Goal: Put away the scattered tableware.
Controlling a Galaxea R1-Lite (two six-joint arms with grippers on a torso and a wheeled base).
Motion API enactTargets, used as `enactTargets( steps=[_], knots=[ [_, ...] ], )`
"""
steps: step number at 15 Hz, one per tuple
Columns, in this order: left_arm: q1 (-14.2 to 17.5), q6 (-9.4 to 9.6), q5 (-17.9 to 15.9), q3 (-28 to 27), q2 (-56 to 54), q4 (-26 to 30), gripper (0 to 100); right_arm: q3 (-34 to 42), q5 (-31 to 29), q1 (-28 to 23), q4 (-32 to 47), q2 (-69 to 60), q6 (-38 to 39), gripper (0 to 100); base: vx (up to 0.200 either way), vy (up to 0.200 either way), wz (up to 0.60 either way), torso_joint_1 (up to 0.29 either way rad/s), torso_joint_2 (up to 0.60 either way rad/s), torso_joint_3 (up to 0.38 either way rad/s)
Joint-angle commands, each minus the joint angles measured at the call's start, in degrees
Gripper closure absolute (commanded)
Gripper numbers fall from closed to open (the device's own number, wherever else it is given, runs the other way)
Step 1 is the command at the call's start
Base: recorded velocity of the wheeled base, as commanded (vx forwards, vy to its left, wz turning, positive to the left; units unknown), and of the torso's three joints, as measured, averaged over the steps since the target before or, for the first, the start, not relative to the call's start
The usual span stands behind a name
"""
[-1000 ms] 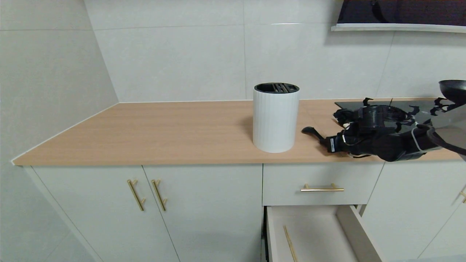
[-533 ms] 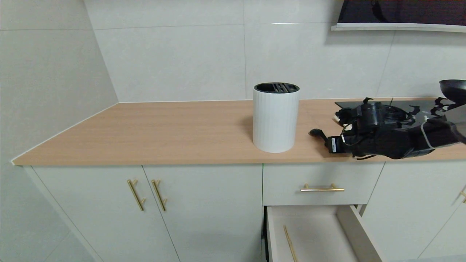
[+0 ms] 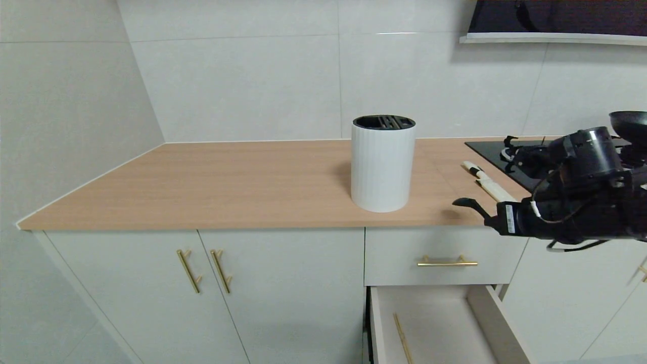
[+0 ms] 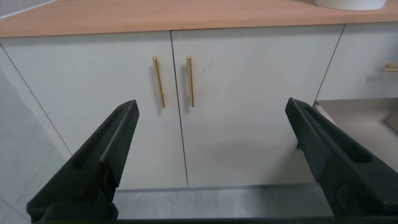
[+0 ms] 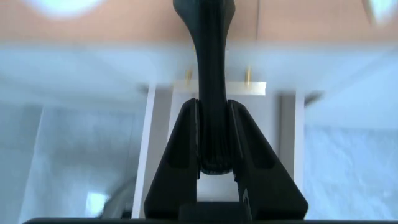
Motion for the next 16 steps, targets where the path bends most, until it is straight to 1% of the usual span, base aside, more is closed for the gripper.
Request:
enactTargets(
  steps=[1,4,8,13,16],
  knots=[
    [0.0,0.0,0.0,0.0,0.0,0.0,0,7.9,-0.1,2.4,0.2,-9.4,0.4,100,0.0,0.0,0.0,0.0,0.0,0.0],
    [0.0,0.0,0.0,0.0,0.0,0.0,0,12.5,-0.1,3.8,-0.3,-9.1,0.9,100,0.0,0.0,0.0,0.0,0.0,0.0],
    [0.0,0.0,0.0,0.0,0.0,0.0,0,17.0,0.1,4.0,-5.9,-4.8,0.9,100,0.0,0.0,0.0,0.0,0.0,0.0],
    [0.0,0.0,0.0,0.0,0.0,0.0,0,17.2,-0.1,3.9,-7.9,3.7,0.8,100,0.0,0.0,0.0,0.0,0.0,0.0],
    [0.0,0.0,0.0,0.0,0.0,0.0,0,17.3,-0.1,3.9,-8.4,6.2,0.8,100,0.0,0.0,0.0,0.0,0.0,0.0]
  ],
)
